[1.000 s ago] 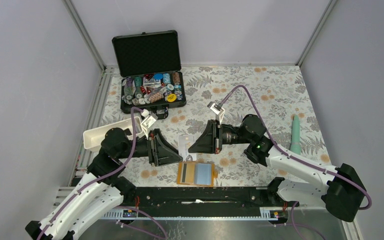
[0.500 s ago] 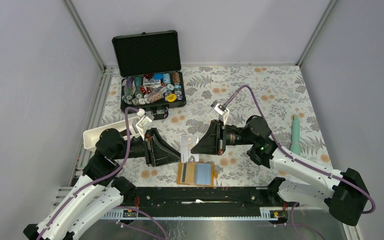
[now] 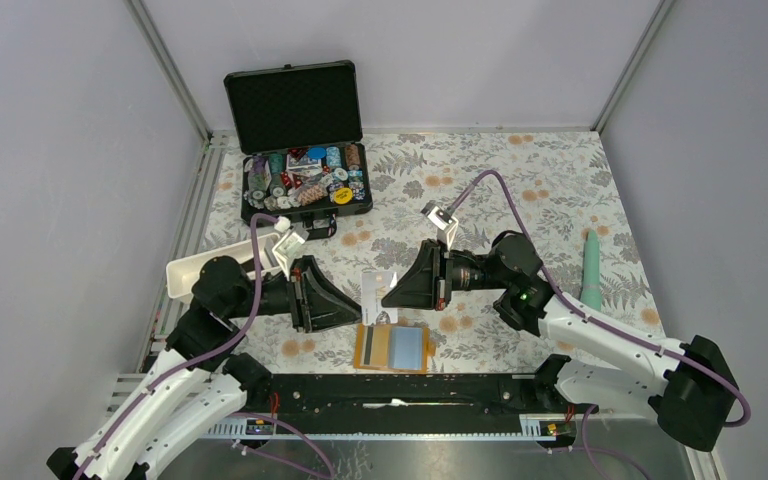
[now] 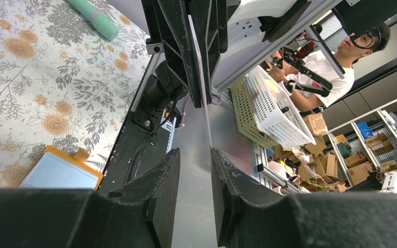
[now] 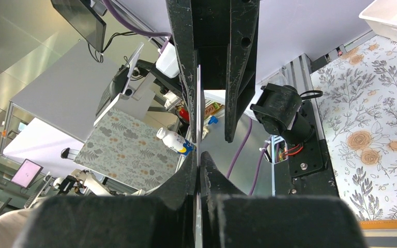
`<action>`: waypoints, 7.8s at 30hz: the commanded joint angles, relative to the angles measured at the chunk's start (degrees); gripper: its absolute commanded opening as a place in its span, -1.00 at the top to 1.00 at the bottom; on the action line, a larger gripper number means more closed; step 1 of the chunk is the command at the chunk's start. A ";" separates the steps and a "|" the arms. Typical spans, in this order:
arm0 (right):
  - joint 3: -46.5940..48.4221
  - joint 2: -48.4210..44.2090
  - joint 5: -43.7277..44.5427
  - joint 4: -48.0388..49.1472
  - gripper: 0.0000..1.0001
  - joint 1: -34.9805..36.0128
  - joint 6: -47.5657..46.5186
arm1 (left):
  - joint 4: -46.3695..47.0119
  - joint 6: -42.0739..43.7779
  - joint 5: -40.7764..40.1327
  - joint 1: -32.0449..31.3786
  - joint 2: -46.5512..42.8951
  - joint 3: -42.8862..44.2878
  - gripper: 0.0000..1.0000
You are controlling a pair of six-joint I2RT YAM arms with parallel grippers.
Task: Put the credit cards into the card holder
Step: Place the credit card in the storage box, then insert the credit card into the card holder.
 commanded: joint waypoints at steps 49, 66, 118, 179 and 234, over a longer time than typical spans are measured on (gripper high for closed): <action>0.20 4.60 -3.30 9.43 1.00 0.05 2.50 | 10.98 -3.30 -3.32 -0.16 4.99 -1.77 0.74; -3.29 0.60 7.98 -7.02 0.91 -0.93 -8.53 | 2.10 -0.65 -7.84 2.38 3.29 -2.17 1.00; -7.40 -2.34 8.74 -7.14 1.00 -2.13 -6.56 | -14.78 6.07 -3.76 17.91 3.65 5.24 1.00; -4.98 -15.10 18.46 -32.79 1.00 -2.08 -16.48 | -30.05 25.02 -49.13 38.93 47.14 22.83 -0.30; -15.60 -20.21 18.02 -31.24 -0.27 -1.99 -12.30 | 2.99 -5.81 -40.19 -18.88 6.36 -10.87 1.00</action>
